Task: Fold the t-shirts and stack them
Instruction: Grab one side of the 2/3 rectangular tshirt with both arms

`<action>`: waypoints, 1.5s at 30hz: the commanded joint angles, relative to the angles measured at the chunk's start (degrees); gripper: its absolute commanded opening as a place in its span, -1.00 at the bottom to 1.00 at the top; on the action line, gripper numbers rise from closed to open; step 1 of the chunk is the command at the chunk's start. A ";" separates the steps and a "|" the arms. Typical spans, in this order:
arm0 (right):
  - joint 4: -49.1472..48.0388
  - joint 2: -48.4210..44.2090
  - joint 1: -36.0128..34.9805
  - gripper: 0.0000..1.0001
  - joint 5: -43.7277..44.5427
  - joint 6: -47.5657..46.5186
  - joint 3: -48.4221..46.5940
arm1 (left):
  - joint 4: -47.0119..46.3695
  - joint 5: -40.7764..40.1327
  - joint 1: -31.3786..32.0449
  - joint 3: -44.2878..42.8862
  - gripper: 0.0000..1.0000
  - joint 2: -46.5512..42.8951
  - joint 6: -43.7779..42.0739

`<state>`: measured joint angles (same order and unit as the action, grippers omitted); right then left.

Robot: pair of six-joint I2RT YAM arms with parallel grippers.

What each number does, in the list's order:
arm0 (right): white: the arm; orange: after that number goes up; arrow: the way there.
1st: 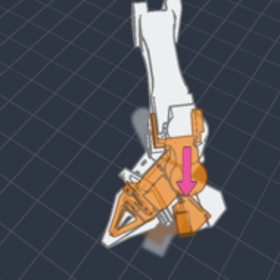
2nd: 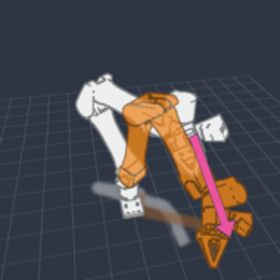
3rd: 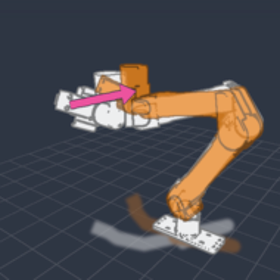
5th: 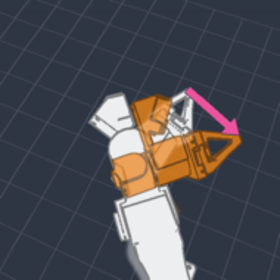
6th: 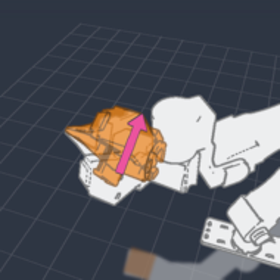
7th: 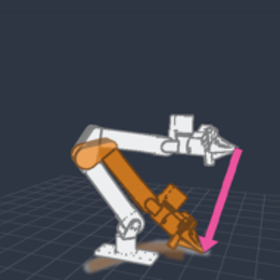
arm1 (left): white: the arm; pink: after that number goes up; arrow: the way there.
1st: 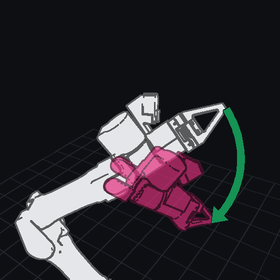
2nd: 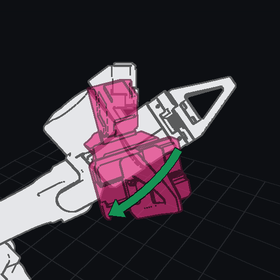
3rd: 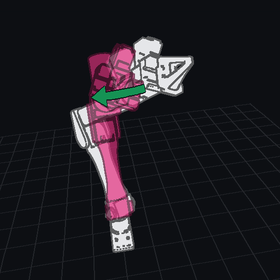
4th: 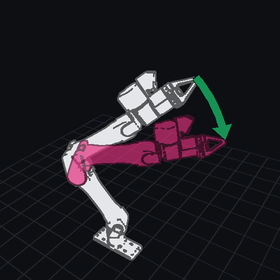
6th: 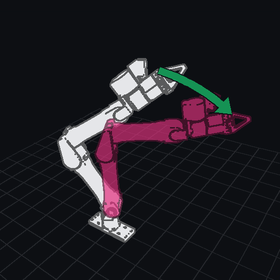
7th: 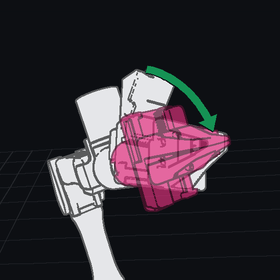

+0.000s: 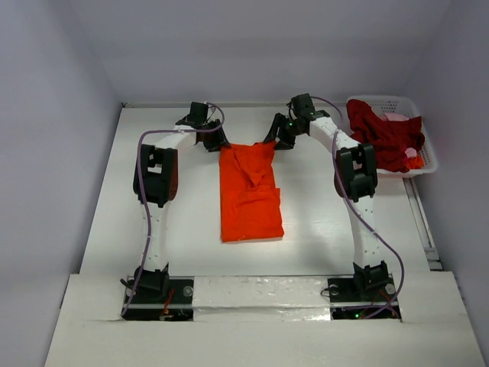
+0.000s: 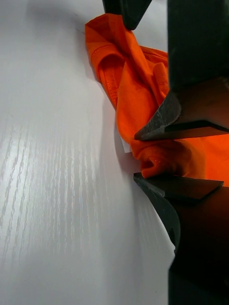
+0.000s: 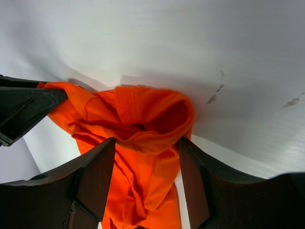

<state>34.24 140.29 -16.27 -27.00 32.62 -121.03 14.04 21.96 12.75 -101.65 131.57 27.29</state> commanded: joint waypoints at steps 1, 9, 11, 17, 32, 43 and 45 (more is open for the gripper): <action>-2.42 -1.51 -0.60 0.22 -0.51 0.25 -0.43 | 0.55 -2.61 -0.10 1.10 -0.43 -1.31 0.31; -2.86 -1.77 -1.13 0.19 -0.68 0.78 -0.08 | 0.02 -1.74 -0.10 1.80 -0.37 -2.10 0.40; -2.86 -1.77 -1.13 0.22 -0.59 0.86 -0.08 | -0.07 -1.65 -0.10 1.98 -0.13 -2.37 0.40; -1.90 -1.42 -1.66 -0.01 0.37 1.74 -0.61 | 0.11 -2.00 -0.10 1.89 -0.05 -2.63 0.40; -1.90 -2.30 -2.18 -0.66 1.43 1.39 0.18 | 0.37 -2.27 -0.62 1.98 -0.60 -2.46 0.66; -1.28 -2.04 -2.71 -1.00 2.13 0.95 -0.34 | 0.90 -1.21 -0.62 1.01 -1.00 -2.02 0.92; -1.28 -2.12 -2.71 -1.00 2.31 0.78 -0.43 | 0.72 -0.78 -0.62 1.18 -1.00 -2.37 1.10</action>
<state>33.95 140.29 -18.09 -25.32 34.26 -120.97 13.52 20.88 12.38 -100.22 131.20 28.56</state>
